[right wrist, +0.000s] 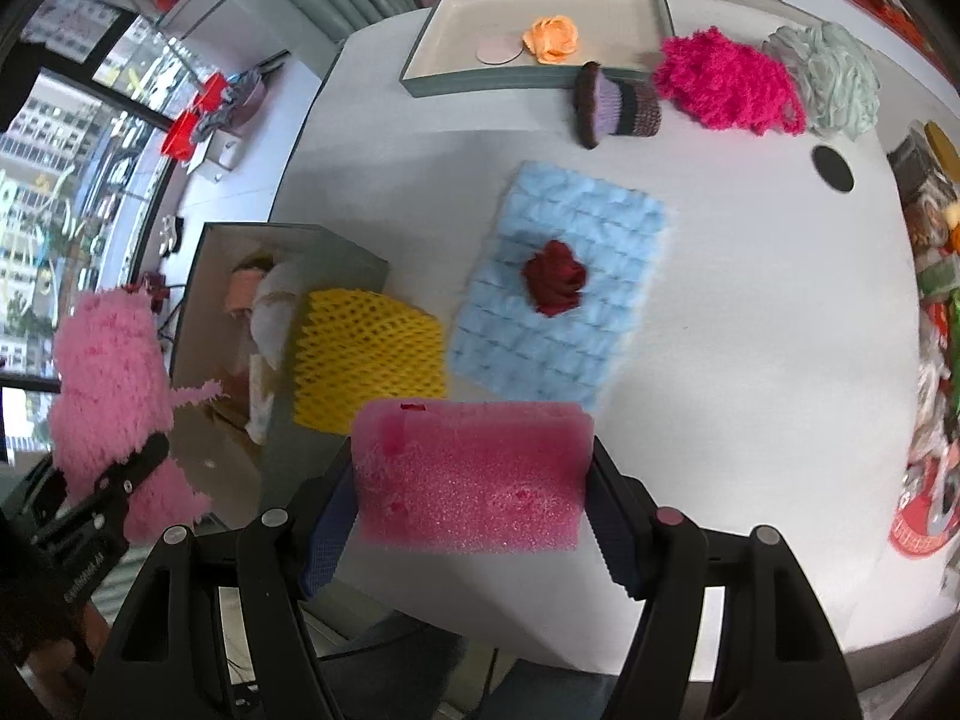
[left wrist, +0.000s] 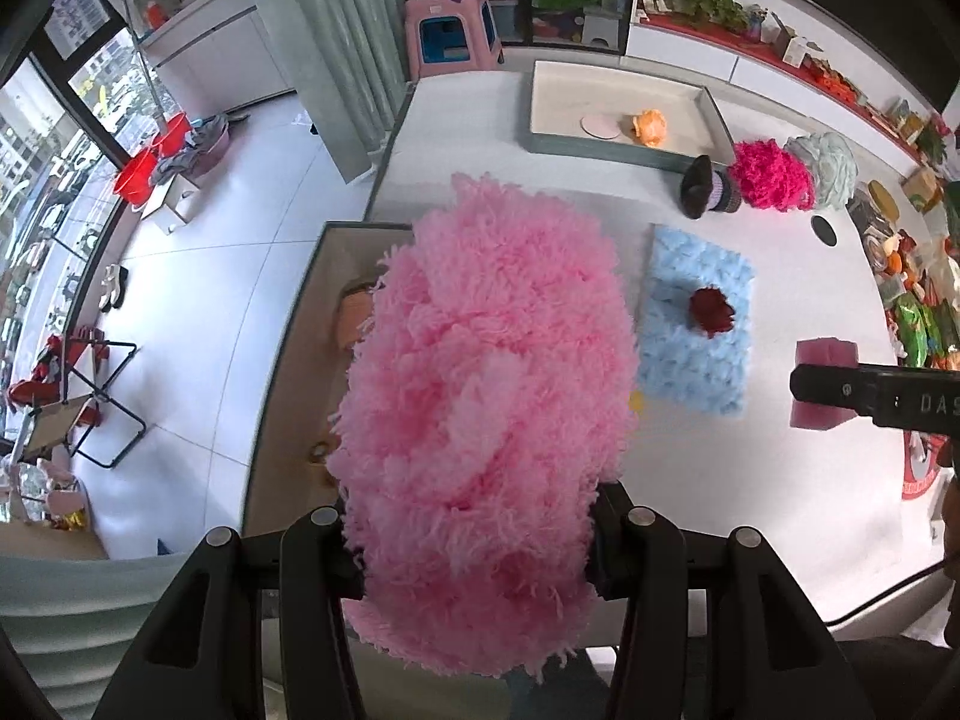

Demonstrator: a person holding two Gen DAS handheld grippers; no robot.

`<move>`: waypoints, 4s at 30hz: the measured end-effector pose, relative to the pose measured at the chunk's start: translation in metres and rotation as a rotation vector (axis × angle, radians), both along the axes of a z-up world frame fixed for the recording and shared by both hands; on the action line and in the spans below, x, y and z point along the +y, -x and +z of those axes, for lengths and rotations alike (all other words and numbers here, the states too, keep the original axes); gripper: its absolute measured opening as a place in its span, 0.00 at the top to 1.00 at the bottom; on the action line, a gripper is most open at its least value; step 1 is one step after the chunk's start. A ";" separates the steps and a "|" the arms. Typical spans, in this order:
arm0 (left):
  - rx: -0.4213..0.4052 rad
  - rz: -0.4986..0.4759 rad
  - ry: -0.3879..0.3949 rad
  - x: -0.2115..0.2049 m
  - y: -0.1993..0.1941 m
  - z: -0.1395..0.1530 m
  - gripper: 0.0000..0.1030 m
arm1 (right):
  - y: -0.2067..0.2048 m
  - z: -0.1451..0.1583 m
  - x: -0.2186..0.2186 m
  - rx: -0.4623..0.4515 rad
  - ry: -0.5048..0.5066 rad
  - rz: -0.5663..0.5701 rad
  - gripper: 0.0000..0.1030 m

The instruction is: Organize soft objects

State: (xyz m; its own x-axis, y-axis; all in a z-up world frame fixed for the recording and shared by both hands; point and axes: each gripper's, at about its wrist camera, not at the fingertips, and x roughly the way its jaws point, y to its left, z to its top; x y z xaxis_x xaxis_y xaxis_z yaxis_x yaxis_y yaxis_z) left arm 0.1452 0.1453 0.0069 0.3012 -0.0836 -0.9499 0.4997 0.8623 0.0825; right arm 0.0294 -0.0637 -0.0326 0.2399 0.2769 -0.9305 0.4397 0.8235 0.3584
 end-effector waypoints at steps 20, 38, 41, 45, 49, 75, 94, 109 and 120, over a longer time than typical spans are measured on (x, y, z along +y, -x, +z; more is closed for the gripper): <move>0.004 0.221 0.095 0.093 -0.039 -0.013 0.50 | -0.073 0.027 0.086 -0.001 0.096 0.188 0.29; 0.090 0.346 0.066 0.120 -0.045 -0.052 0.50 | -0.120 0.020 0.178 0.020 0.122 0.443 0.29; 0.098 0.347 0.067 0.121 -0.044 -0.055 0.50 | -0.122 0.016 0.184 0.035 0.125 0.456 0.29; 0.119 0.348 0.068 0.123 -0.045 -0.063 0.50 | -0.122 0.012 0.186 0.047 0.125 0.461 0.29; 0.124 0.351 0.068 0.124 -0.045 -0.066 0.50 | -0.122 0.009 0.184 0.059 0.129 0.458 0.29; 0.133 0.362 0.111 0.126 -0.051 -0.070 0.07 | -0.145 -0.001 0.192 0.075 0.155 0.492 0.19; 0.057 0.319 0.163 0.135 -0.034 -0.035 0.01 | -0.132 0.022 0.184 0.002 0.165 0.441 0.00; 0.107 0.342 0.063 0.147 -0.027 -0.045 0.01 | -0.121 0.021 0.186 0.035 0.163 0.417 0.00; 0.092 0.318 0.060 0.143 -0.028 -0.040 0.01 | -0.121 0.027 0.189 0.026 0.166 0.416 0.00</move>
State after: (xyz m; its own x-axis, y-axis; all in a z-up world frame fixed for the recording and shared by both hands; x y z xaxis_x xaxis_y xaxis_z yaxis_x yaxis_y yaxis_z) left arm 0.1737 0.2882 -0.0334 0.2346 -0.0556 -0.9705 0.2076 0.9782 -0.0059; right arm 0.1503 0.1254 -0.0057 0.1155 0.1912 -0.9747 0.0661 0.9777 0.1996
